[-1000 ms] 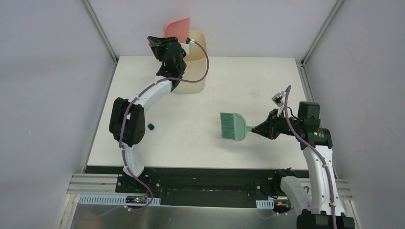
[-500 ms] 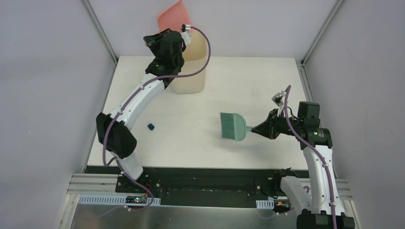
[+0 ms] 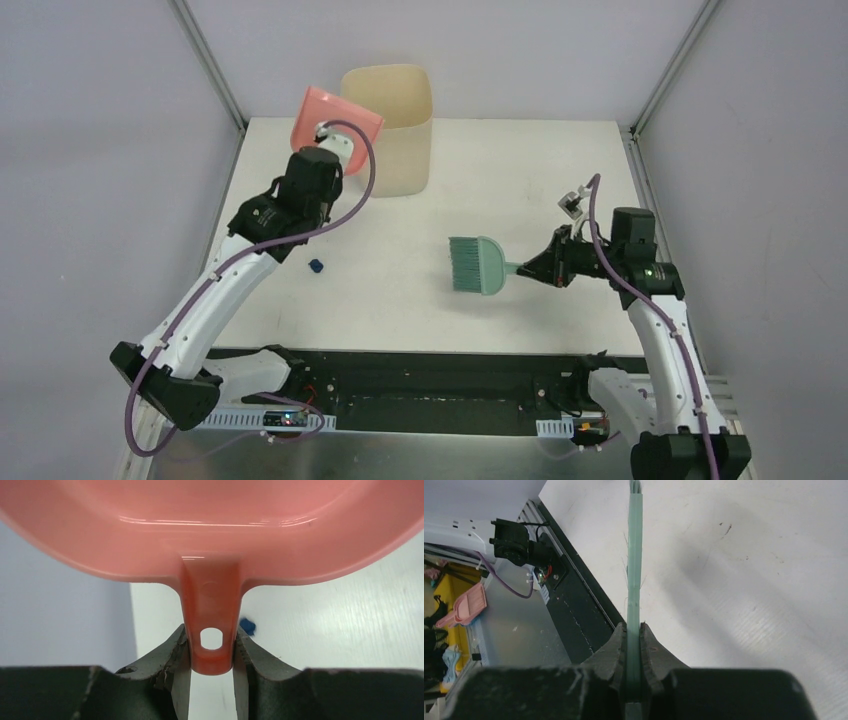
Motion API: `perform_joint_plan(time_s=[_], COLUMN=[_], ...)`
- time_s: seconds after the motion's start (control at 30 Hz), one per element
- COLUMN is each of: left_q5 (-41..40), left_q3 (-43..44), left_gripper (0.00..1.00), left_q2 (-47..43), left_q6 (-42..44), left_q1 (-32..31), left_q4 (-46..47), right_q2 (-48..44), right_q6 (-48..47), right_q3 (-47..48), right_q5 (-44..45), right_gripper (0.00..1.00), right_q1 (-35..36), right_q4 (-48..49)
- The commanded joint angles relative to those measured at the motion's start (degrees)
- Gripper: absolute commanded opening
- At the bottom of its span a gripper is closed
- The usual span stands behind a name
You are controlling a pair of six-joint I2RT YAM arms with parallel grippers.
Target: Sweep away the paper scraps from the table
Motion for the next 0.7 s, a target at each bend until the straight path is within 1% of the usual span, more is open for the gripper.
perform_joint_plan(time_s=[0.0, 0.03, 0.07, 0.1, 0.13, 0.17, 0.2, 0.23, 0.33, 0.43, 0.53, 0.6, 0.67], left_q5=[3.9, 3.4, 3.2, 3.0, 3.2, 3.7, 4.1, 4.1, 1.8, -0.3, -2.2, -3.6, -5.7], left_q3=[-10.6, -13.2, -15.3, -17.5, -19.3, -20.7, -21.4, -21.6, -20.8, -22.7, -26.1, -28.2, -29.7], left_gripper=[0.00, 0.01, 0.01, 0.02, 0.01, 0.01, 0.01, 0.00, 0.00, 0.00, 0.00, 0.00, 0.00], left_q2=[-7.0, -8.4, -9.5, -10.3, -10.7, -10.8, -10.6, -10.2, -10.1, -14.3, -19.2, -21.4, -22.7], left_q6=[-11.6, -12.0, -12.2, -12.6, -12.9, -13.1, -13.1, -13.1, -13.0, -12.8, -13.9, -14.5, -14.4], left_q1=[0.3, 0.4, 0.6, 0.7, 0.8, 1.0, 1.3, 1.5, 2.8, 4.4, 6.2, 7.2, 7.9], left_q4=[6.6, 8.4, 10.0, 11.4, 12.6, 13.6, 14.1, 14.0, 13.2, 16.1, 19.5, 21.2, 22.7], right_q2=[5.2, 7.7, 10.4, 13.7, 18.2, 21.4, 24.9, 27.9, 35.7, 43.2, 52.4, 58.7, 65.7], right_q6=[6.4, 7.0, 7.0, 7.3, 7.3, 7.4, 7.4, 7.4, 14.9, 19.6, 25.0, 31.5, 32.5], right_q3=[5.2, 7.6, 10.0, 12.9, 15.4, 18.1, 20.6, 22.4, 25.6, 29.4, 37.1, 41.5, 48.0], right_q5=[5.7, 7.8, 7.8, 10.9, 10.9, 13.1, 13.1, 14.3, 16.2, 18.5, 20.9, 21.0, 20.8], right_gripper=[0.00, 0.00, 0.00, 0.00, 0.00, 0.00, 0.00, 0.00, 0.00, 0.00, 0.00, 0.00, 0.00], right_q1=[10.2, 13.6, 16.8, 19.9, 23.0, 25.5, 27.8, 29.4, 33.8, 38.3, 41.9, 43.1, 43.9], right_q4=[13.2, 14.7, 15.3, 15.3, 15.0, 14.7, 14.4, 15.1, 22.4, 29.3, 34.9, 39.1, 42.6])
